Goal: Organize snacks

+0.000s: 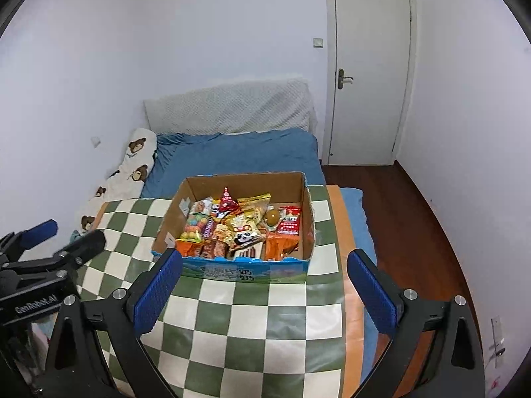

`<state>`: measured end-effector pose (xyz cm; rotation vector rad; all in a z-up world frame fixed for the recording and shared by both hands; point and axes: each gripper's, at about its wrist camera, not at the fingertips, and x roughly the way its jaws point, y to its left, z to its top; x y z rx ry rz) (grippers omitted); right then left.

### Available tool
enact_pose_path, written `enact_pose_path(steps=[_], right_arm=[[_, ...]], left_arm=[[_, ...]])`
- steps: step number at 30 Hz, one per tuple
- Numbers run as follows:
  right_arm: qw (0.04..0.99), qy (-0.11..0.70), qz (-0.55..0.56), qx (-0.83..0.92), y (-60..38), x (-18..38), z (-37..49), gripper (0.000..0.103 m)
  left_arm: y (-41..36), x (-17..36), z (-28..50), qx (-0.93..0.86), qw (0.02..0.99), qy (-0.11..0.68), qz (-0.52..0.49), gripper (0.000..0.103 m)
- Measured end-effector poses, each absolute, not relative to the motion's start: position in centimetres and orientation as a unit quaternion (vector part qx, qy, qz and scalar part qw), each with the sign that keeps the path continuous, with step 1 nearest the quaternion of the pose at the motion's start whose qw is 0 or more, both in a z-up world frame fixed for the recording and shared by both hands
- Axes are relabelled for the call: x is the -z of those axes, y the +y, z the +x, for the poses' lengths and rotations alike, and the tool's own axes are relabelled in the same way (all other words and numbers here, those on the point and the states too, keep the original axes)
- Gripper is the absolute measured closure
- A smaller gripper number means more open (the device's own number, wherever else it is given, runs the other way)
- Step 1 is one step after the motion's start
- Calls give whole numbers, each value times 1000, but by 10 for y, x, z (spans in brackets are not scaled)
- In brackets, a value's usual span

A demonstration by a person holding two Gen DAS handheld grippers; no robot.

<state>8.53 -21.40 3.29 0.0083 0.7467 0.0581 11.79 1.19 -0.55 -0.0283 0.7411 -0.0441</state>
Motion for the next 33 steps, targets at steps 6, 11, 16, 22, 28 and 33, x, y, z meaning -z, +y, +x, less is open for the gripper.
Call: enact_pose_path(steps=[6, 11, 16, 22, 28, 33], right_arm=[[926, 377, 3, -11, -221, -13, 120, 2], [919, 393, 9, -7, -225, 5, 149, 2], [916, 401, 4, -1, -224, 18, 167, 2], [912, 411, 8, 5, -224, 32, 181, 2], [909, 417, 7, 11, -226, 39, 184, 2], [906, 422, 9, 14, -229, 43, 183, 1]], left_arm=[[11, 26, 152, 9, 923, 384, -12, 1], [9, 46, 180, 4, 913, 409, -8, 1], [12, 57, 200, -3, 908, 418, -15, 1], [11, 66, 211, -7, 904, 428, -14, 1], [8, 70, 211, -4, 901, 433, -7, 1], [3, 70, 209, 0, 902, 432, 0, 1]])
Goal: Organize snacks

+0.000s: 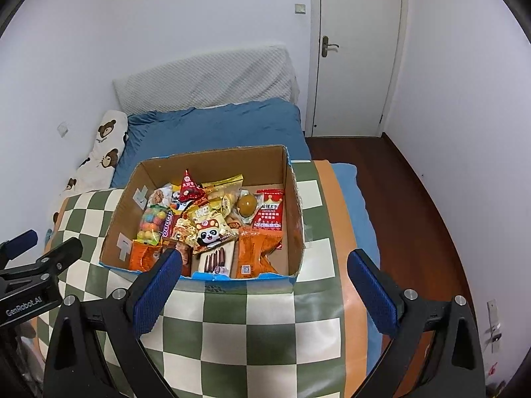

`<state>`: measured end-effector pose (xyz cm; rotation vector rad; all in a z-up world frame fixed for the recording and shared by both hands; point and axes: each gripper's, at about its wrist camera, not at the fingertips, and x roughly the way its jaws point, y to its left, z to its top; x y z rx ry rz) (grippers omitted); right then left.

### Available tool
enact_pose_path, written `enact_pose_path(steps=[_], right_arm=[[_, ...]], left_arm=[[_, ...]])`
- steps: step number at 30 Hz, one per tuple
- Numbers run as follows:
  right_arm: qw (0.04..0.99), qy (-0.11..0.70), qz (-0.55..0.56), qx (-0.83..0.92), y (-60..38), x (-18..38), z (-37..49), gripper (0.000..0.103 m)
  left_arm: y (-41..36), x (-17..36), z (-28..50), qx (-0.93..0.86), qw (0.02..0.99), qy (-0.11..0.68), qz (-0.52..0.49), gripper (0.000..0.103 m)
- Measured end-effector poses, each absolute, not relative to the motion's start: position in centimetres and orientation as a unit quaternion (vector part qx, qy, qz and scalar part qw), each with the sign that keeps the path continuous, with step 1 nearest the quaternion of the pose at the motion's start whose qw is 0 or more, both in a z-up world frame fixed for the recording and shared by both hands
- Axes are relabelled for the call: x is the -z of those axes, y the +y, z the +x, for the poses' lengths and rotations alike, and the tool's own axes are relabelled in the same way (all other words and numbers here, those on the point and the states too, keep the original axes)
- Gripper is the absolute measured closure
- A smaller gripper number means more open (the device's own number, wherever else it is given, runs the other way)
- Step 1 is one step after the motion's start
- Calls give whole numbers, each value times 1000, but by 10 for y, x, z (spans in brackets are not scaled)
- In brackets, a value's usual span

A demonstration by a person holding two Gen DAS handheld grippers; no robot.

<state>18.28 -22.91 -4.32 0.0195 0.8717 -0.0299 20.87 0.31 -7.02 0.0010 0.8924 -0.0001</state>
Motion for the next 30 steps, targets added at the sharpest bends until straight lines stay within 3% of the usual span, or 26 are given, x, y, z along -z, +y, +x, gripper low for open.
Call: enact_pose_path(steps=[30], right_arm=[[908, 418, 10, 18, -232, 38, 168, 1]], left_arm=[[-5, 72, 200, 10, 903, 430, 2, 1]])
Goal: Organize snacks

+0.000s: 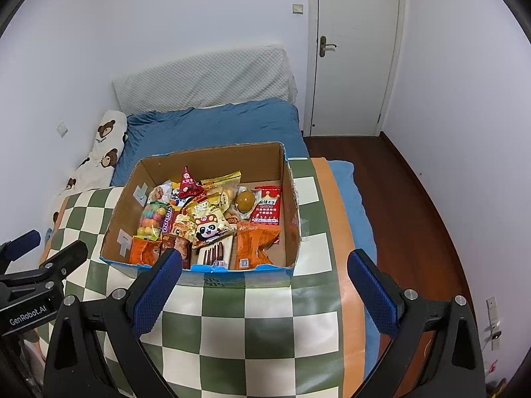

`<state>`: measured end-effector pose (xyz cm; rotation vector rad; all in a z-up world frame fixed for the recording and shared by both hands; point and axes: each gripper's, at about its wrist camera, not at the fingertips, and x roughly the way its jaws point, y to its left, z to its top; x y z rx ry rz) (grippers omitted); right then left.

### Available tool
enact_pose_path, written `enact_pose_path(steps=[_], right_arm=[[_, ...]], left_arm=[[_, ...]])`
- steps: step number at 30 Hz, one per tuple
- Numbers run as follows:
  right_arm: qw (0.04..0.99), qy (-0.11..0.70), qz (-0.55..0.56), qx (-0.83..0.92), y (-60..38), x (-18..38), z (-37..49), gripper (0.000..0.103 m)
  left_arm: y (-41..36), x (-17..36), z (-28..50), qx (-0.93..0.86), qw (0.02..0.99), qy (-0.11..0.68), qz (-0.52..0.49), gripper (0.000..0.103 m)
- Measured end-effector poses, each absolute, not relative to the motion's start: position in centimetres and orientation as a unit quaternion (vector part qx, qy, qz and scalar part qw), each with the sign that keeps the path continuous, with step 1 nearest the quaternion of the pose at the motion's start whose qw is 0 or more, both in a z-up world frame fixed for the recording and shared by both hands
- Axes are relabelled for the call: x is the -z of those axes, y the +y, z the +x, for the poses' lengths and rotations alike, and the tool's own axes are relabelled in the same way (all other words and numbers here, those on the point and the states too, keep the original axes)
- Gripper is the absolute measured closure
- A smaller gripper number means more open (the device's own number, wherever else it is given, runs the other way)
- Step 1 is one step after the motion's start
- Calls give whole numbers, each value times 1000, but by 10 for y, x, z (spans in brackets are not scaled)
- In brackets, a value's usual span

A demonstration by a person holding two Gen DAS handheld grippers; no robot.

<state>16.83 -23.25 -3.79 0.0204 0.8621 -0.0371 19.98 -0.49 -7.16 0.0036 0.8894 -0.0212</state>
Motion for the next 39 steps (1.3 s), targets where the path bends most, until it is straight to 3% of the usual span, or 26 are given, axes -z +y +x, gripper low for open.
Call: enact_pose_path(steps=[39], right_arm=[[910, 413, 13, 8, -228, 27, 166, 1]], left_arm=[[-6, 64, 191, 9, 907, 420, 2, 1]])
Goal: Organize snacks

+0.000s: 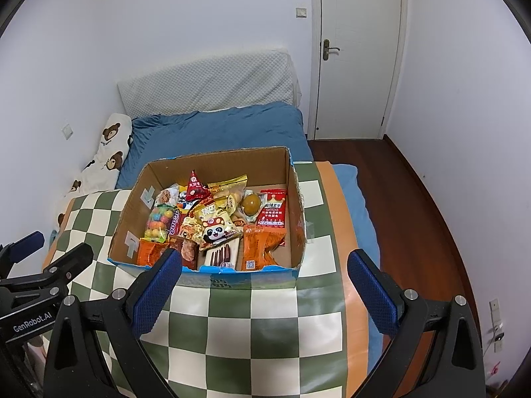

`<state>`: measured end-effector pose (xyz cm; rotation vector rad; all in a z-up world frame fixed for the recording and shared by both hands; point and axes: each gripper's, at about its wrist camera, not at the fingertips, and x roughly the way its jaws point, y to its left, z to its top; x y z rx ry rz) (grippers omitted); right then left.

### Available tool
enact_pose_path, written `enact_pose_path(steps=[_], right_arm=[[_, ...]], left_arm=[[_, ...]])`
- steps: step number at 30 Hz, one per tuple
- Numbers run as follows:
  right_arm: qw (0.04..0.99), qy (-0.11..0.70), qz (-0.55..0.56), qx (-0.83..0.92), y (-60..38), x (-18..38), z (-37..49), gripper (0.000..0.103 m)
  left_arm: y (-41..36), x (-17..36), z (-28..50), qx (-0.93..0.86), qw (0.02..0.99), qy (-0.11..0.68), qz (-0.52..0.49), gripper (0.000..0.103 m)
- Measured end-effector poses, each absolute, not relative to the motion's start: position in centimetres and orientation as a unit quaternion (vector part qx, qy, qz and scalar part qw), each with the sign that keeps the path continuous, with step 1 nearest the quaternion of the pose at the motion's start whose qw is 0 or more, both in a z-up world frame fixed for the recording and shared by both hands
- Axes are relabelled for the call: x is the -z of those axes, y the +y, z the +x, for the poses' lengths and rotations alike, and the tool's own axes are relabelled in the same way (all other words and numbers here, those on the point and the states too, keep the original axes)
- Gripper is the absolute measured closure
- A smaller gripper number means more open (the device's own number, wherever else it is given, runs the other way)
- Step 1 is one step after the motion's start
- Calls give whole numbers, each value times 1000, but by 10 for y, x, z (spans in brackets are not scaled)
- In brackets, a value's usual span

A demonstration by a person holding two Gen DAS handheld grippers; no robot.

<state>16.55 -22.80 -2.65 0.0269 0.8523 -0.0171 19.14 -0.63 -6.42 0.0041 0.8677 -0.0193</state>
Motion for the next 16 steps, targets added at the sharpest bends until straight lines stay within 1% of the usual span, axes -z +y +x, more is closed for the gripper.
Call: enact_pose_path(steps=[16], right_arm=[[911, 413, 16, 10, -229, 26, 159, 1]], left_arm=[[-7, 59, 192, 8, 909, 417, 1, 1]])
